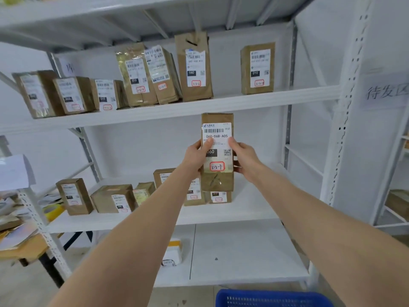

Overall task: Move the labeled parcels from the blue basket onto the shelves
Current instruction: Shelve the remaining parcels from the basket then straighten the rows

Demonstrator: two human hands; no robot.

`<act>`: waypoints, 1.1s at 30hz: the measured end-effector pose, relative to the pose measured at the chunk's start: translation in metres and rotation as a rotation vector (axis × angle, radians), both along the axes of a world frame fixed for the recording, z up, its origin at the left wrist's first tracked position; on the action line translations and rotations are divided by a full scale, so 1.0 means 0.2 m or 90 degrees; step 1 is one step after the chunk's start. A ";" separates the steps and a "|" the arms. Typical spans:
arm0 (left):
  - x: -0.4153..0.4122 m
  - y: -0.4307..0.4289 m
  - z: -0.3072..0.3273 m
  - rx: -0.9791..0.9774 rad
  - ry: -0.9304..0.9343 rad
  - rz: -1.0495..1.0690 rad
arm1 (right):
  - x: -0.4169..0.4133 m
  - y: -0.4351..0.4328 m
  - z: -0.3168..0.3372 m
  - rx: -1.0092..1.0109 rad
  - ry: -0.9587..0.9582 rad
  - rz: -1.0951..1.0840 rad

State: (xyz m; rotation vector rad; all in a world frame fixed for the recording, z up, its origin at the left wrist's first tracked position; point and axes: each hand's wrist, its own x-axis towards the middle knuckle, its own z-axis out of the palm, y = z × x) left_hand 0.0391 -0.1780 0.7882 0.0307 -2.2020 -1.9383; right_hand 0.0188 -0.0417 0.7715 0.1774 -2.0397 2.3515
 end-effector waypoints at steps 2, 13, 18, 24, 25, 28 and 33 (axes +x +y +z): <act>-0.01 0.03 0.04 -0.005 0.026 0.008 | -0.01 0.01 0.04 -0.001 0.012 -0.015; -0.11 0.15 0.31 0.051 0.067 -0.031 | -0.10 0.08 0.33 -0.057 0.094 -0.119; -0.23 0.17 0.55 0.065 0.178 -0.071 | -0.23 0.10 0.60 -0.083 0.193 -0.158; -0.47 0.17 0.87 0.052 0.266 -0.095 | -0.40 0.09 0.92 -0.056 0.297 -0.195; -0.52 0.17 0.91 0.049 0.272 -0.097 | -0.44 0.08 0.96 -0.050 0.306 -0.198; -0.71 0.15 1.00 0.062 0.299 -0.105 | -0.58 0.05 1.06 -0.031 0.325 -0.216; -1.01 0.13 1.05 0.087 0.300 -0.095 | -0.83 0.03 1.12 0.046 0.336 -0.256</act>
